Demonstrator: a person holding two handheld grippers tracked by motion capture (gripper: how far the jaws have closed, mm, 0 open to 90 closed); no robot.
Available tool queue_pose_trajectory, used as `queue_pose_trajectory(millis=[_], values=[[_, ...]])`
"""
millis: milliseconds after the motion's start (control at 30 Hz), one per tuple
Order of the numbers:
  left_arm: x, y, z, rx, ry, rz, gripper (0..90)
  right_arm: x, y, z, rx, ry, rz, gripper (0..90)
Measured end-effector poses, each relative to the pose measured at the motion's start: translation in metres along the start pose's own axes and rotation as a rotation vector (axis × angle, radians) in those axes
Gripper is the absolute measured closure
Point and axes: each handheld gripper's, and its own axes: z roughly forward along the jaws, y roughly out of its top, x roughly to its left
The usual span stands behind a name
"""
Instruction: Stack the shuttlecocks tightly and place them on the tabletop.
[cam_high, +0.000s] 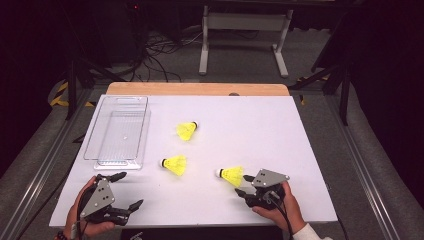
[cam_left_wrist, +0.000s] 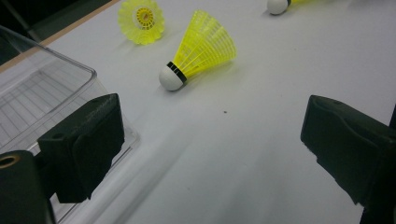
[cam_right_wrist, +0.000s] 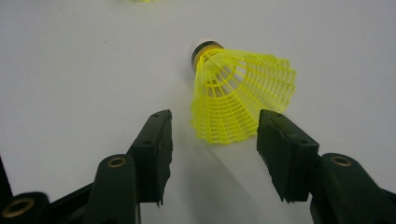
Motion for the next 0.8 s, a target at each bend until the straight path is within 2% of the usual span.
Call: queue_pose_trajectory(millis=[467,567,800], values=[[-0.001,0.0,0.002,0.005,-0.006,0.005,7.2,0.0,0.006,0.018,0.005,-0.007,0.009,60.5],[-0.001,0.0,0.002,0.007,-0.007,0.007,7.2,0.001,0.006,0.02,0.009,-0.003,0.002,65.0],[0.0,0.001,0.002,-0.002,-0.005,0.003,7.1,0.002,0.008,0.023,0.011,-0.026,-0.005,73.3]])
